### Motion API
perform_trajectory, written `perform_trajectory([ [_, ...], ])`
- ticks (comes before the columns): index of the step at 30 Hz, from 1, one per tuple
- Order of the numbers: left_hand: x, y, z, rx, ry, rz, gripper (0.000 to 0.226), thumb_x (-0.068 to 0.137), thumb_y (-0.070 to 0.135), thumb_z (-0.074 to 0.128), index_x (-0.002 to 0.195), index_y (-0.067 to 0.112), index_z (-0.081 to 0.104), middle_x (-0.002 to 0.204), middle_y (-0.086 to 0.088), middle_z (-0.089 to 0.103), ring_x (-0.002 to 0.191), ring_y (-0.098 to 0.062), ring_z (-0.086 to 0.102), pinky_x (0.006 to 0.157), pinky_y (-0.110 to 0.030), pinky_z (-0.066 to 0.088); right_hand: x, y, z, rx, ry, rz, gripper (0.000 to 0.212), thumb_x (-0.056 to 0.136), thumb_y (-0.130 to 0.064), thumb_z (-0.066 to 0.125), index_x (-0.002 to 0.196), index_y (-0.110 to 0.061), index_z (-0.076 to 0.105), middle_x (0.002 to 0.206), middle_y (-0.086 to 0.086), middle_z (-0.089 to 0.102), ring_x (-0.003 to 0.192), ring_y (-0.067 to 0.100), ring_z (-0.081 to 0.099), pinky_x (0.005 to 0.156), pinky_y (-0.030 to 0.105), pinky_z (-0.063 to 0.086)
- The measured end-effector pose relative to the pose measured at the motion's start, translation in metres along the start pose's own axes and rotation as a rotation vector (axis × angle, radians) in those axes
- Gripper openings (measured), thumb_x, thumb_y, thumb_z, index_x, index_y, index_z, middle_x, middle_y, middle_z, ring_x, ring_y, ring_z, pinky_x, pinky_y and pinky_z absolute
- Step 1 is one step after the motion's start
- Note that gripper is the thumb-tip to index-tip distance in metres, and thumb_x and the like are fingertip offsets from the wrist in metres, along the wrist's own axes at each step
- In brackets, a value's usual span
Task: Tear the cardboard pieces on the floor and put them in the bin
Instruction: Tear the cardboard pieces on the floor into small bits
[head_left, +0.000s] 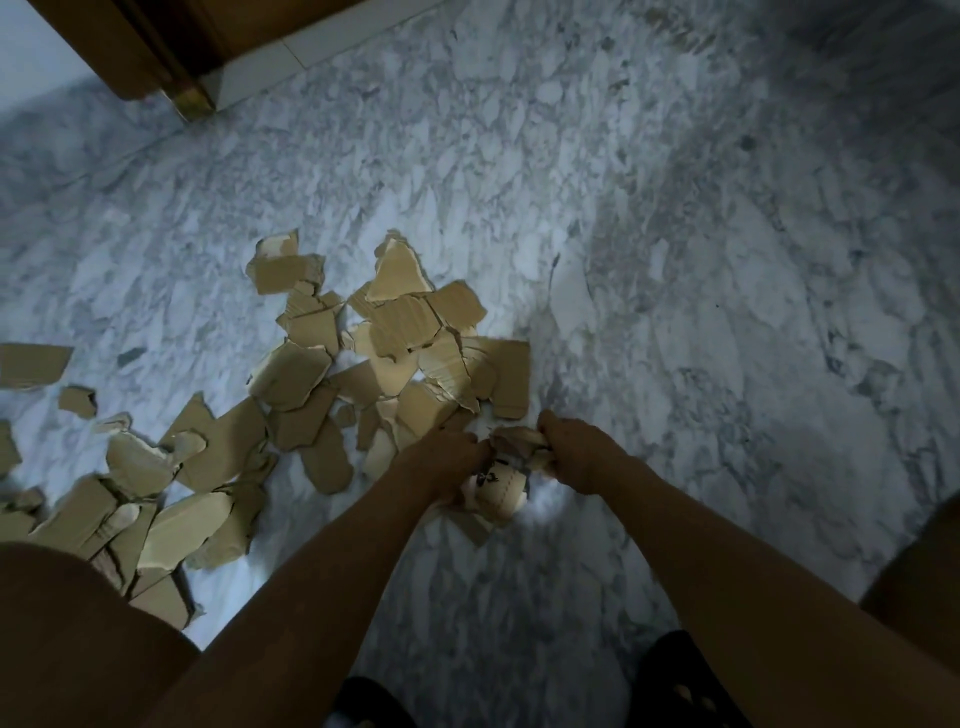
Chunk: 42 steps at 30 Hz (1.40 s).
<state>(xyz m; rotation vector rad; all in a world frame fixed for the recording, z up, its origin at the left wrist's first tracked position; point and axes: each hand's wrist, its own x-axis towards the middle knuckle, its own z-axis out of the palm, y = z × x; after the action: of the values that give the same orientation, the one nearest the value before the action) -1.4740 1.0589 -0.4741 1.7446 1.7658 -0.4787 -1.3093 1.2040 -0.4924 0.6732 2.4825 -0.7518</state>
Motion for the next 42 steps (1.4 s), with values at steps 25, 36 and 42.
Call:
perform_trajectory([
  [25, -0.011, -0.011, 0.035, -0.071, 0.292, 0.021, 0.025, 0.087, 0.018, 0.062, 0.108, 0.005, 0.066, 0.107, -0.014, 0.068, 0.102, -0.032, 0.065, 0.094, -0.042, 0.051, 0.106, -0.127, -0.027, 0.023, 0.361, 0.075, 0.022, 0.086, -0.021, 0.062, 0.106, -0.011, 0.059, 0.103, 0.012, 0.061, 0.094, 0.03, 0.063, 0.071, 0.033, 0.044],
  [36, -0.04, -0.054, -0.004, -0.667, 0.29, -0.12, 0.047, 0.073, 0.028, 0.084, 0.115, 0.013, 0.067, 0.11, -0.003, 0.068, 0.098, -0.02, 0.064, 0.078, -0.024, 0.046, 0.084, -0.095, -0.105, 0.284, 0.321, 0.059, 0.048, 0.089, -0.027, 0.072, 0.122, -0.001, 0.051, 0.107, 0.018, 0.06, 0.1, 0.035, 0.061, 0.069, 0.034, 0.042],
  [42, -0.051, -0.091, -0.029, -0.638, 0.194, -0.322, 0.047, 0.065, 0.044, 0.088, 0.1, 0.017, 0.073, 0.091, -0.002, 0.067, 0.083, -0.019, 0.061, 0.064, -0.028, 0.044, 0.052, -0.027, -0.108, 0.091, 0.142, 0.283, 0.02, 0.085, -0.022, 0.073, 0.088, -0.004, 0.065, 0.084, 0.012, 0.065, 0.086, 0.031, 0.069, 0.063, 0.029, 0.047],
])
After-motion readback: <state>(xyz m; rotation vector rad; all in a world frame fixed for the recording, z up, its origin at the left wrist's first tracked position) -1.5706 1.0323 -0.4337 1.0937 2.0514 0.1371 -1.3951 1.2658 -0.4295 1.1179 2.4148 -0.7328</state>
